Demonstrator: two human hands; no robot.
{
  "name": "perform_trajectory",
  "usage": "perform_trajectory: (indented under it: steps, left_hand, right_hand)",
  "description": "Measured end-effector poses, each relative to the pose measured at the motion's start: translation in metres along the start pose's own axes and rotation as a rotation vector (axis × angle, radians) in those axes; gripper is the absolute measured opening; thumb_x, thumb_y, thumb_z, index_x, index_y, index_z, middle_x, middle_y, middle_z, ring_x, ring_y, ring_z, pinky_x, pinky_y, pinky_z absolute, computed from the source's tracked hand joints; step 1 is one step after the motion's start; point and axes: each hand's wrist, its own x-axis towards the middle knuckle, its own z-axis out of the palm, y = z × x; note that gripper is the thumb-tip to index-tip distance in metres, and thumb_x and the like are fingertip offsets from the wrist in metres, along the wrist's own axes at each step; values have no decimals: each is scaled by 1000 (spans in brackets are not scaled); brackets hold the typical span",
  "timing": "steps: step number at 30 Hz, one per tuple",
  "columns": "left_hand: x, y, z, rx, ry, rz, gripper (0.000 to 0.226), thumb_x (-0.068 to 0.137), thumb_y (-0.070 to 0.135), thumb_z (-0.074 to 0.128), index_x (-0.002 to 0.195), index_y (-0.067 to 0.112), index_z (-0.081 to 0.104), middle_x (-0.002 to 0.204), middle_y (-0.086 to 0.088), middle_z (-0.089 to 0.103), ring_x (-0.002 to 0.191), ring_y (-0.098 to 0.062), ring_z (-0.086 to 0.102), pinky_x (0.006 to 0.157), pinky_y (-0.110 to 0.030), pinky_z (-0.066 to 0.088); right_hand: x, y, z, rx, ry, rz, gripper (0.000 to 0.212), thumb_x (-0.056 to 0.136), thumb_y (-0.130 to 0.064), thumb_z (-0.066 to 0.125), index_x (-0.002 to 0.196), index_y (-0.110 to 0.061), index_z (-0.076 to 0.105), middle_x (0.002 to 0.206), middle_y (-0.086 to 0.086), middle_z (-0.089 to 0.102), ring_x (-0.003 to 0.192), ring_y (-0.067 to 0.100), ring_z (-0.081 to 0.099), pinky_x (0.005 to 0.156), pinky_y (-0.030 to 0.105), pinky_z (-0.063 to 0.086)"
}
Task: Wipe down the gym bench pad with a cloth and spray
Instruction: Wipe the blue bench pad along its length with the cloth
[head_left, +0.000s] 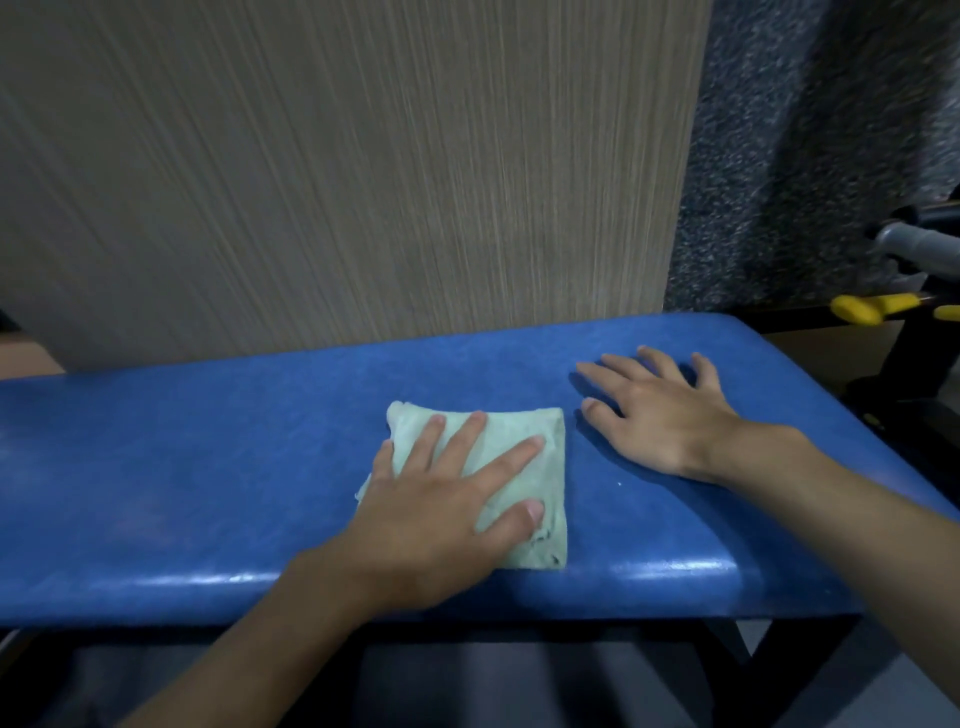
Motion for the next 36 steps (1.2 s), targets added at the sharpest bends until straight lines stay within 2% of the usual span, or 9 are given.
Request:
perform_trajectory:
  steps: [3,10,15,21,26,31,36]
  left_hand:
    - [35,-13,-4,-12,9,-12,53,88,77,15,133,77,-12,164,16,-17,151,-17,-20,119,-56,-9]
    - [156,-50,-25,-23,-11,-108,54,88,79,13,140,72,-3,166,13,-11,152,-23,-12,116,-62,-5]
    - [183,-58,-33,-55,-14,-144,58,80,83,9,137,74,-1,166,16,-4,152,-20,-13,114,-63,-7]
    - [129,-43,-22,-44,-7,-108,55,91,74,13,143,68,-3,166,10,-12,152,-24,-15,116,-62,-8]
    - [44,-21,-5,-35,13,-46,52,91,74,15,137,74,-10,165,12,-15,151,-21,-19,118,-58,-9]
    - [-27,0,7,-24,42,-31,56,72,81,-1,124,80,-22,163,16,-21,148,-16,-26,118,-57,-11]
    - [-16,-4,2,-12,11,-52,58,82,77,11,134,75,-15,163,17,-18,149,-15,-23,118,-57,-10]
  right_hand:
    - [2,-1,7,4,-31,-4,58,98,-59,14,154,-43,12,165,-12,3,151,19,-3,117,57,-3]
    - [4,1,12,-7,-10,-8,62,93,-61,9,153,-44,9,164,-14,2,150,16,-4,118,55,-3]
    - [3,-1,10,2,-2,3,62,92,-61,10,153,-45,11,164,-15,4,150,14,-3,119,52,-2]
    - [3,-1,10,12,0,6,61,93,-62,13,152,-46,14,164,-14,7,150,14,-1,118,54,-1]
    - [1,-1,9,14,12,6,60,94,-61,15,152,-44,17,164,-13,9,150,16,2,118,55,1]
    - [-1,-1,5,7,-16,0,58,98,-60,16,153,-43,18,164,-11,10,150,18,4,117,56,-1]
    - [1,-12,-1,-66,40,-11,55,100,-58,15,152,-42,22,164,-11,12,151,22,1,115,61,-9]
